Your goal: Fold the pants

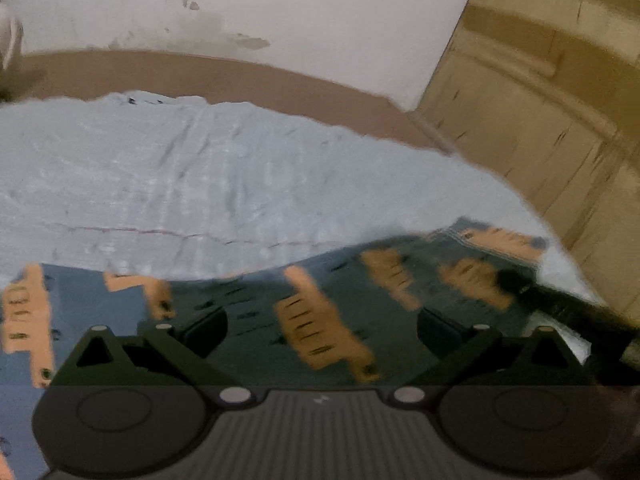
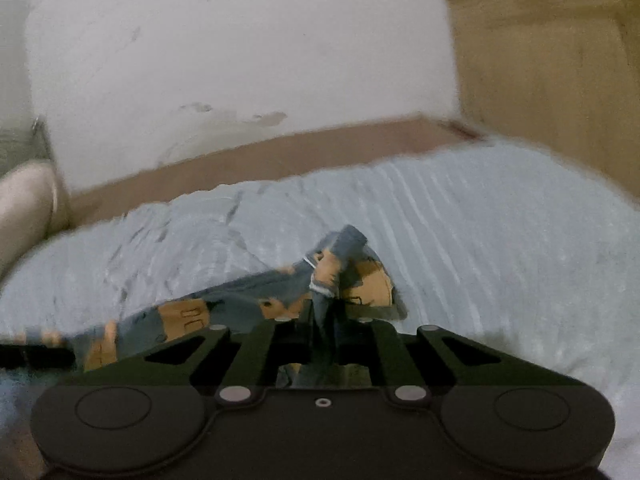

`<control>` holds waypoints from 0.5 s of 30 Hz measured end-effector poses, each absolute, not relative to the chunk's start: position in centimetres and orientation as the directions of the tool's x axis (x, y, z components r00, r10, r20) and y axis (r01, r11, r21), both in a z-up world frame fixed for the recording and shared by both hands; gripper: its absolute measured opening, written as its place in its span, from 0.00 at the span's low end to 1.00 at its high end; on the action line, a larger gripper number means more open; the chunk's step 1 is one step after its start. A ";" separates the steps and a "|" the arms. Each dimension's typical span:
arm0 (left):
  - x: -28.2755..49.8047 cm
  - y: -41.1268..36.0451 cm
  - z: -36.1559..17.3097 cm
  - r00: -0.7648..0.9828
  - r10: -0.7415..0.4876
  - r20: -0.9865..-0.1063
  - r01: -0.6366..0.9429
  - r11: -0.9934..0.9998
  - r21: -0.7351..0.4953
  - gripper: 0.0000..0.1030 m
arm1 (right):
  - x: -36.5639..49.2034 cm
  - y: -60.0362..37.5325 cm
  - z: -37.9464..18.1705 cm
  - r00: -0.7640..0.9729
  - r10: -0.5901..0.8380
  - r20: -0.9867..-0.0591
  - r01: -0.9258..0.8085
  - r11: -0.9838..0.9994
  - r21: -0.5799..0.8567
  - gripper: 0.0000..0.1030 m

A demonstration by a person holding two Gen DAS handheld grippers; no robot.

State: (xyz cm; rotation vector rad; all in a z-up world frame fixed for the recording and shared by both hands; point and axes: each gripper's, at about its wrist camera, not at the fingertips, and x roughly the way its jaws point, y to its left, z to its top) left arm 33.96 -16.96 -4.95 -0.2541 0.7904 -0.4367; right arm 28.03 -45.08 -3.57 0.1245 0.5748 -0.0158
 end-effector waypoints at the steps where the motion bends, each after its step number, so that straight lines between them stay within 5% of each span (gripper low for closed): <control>1: 34.0 -16.7 -4.8 0.614 -0.499 -0.612 0.286 0.863 -0.417 1.00 | 27.9 -44.3 -3.2 0.848 0.014 -0.530 0.026 0.997 0.069 0.08; 11: 34.2 -14.2 -5.1 0.521 -0.730 -0.443 0.282 0.636 -0.718 1.00 | 23.9 -34.4 -2.2 0.909 0.042 -0.414 -0.245 0.858 -0.451 0.00; 15: 34.1 -13.6 -5.5 0.528 -0.705 -0.474 0.247 0.661 -0.709 1.00 | 22.8 -32.0 -3.5 0.890 0.051 -0.454 -0.307 0.802 -0.512 0.06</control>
